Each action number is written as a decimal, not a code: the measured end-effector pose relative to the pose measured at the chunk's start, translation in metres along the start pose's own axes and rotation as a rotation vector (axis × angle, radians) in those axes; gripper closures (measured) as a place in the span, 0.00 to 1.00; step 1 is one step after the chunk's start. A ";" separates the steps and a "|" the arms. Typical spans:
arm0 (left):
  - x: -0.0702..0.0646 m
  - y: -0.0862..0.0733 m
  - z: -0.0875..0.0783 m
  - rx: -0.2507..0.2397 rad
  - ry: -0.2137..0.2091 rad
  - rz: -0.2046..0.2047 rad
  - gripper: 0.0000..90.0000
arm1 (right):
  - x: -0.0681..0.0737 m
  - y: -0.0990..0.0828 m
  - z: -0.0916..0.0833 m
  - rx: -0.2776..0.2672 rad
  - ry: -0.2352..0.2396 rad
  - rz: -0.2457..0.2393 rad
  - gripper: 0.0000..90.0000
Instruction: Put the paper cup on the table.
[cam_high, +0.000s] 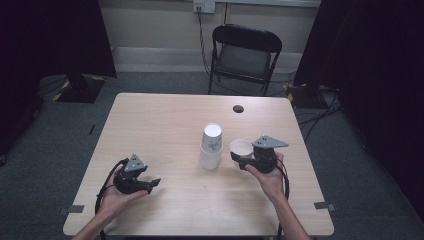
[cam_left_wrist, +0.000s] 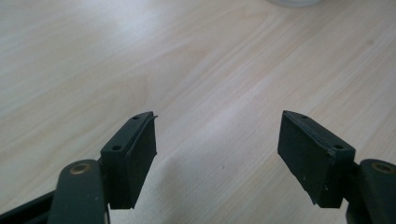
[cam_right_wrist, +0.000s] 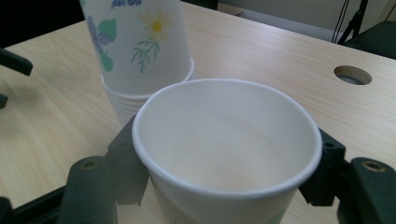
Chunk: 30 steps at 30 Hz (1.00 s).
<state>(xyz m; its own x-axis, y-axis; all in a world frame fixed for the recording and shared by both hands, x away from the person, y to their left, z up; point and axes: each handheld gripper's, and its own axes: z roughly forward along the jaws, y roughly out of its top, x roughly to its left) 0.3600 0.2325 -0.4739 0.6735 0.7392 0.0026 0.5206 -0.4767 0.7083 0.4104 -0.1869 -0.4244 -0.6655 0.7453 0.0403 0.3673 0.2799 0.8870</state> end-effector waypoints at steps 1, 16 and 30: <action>0.001 -0.003 0.002 0.008 0.000 -0.004 0.29 | -0.003 0.001 0.001 -0.007 0.003 0.007 0.35; 0.004 -0.021 0.017 -0.042 -0.014 0.004 0.15 | -0.046 0.016 0.046 0.028 -0.088 0.022 0.35; 0.004 -0.019 0.020 -0.029 -0.035 0.022 0.07 | -0.064 -0.002 0.078 0.065 -0.161 0.088 0.33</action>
<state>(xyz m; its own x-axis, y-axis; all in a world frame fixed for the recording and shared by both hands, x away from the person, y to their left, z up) 0.3630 0.2350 -0.5014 0.7026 0.7116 -0.0060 0.4906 -0.4783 0.7284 0.5029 -0.1879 -0.4645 -0.5181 0.8545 0.0382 0.4641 0.2434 0.8517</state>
